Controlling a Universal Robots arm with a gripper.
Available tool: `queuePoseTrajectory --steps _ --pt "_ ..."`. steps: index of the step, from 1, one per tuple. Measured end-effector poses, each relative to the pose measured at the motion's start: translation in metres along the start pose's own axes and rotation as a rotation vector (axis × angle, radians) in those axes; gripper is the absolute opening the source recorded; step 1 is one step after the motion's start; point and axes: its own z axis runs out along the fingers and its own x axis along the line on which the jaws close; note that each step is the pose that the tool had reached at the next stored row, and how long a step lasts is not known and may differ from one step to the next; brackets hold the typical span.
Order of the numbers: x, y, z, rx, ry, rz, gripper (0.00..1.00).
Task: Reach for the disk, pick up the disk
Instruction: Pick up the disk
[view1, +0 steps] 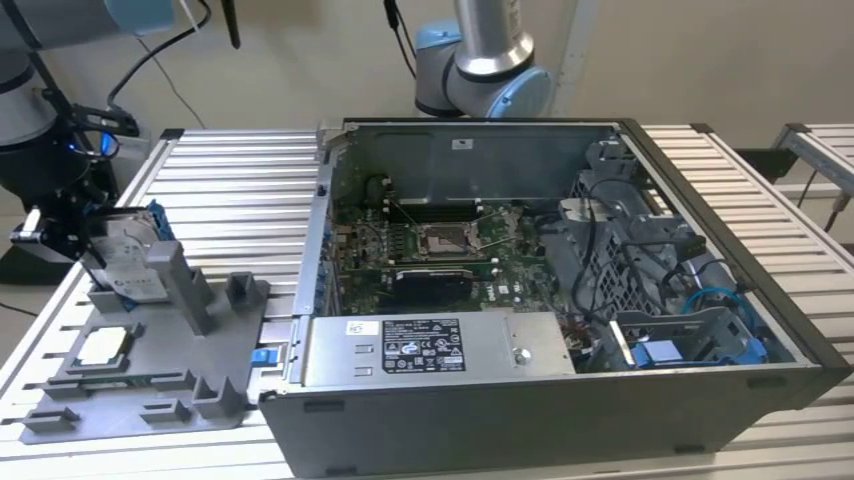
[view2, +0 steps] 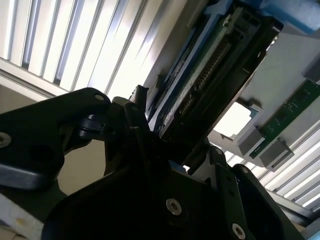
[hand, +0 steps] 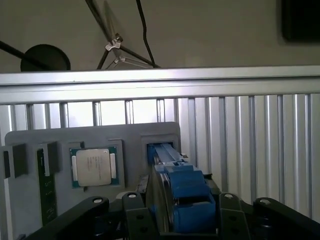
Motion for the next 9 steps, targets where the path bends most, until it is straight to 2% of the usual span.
queuePoseTrajectory --steps 4,9 --pt "0.0000 0.0000 0.0010 -0.0007 -0.0054 0.000 1.00" --pt "0.0001 -0.0001 0.0013 -0.0005 -0.0057 0.000 1.00"
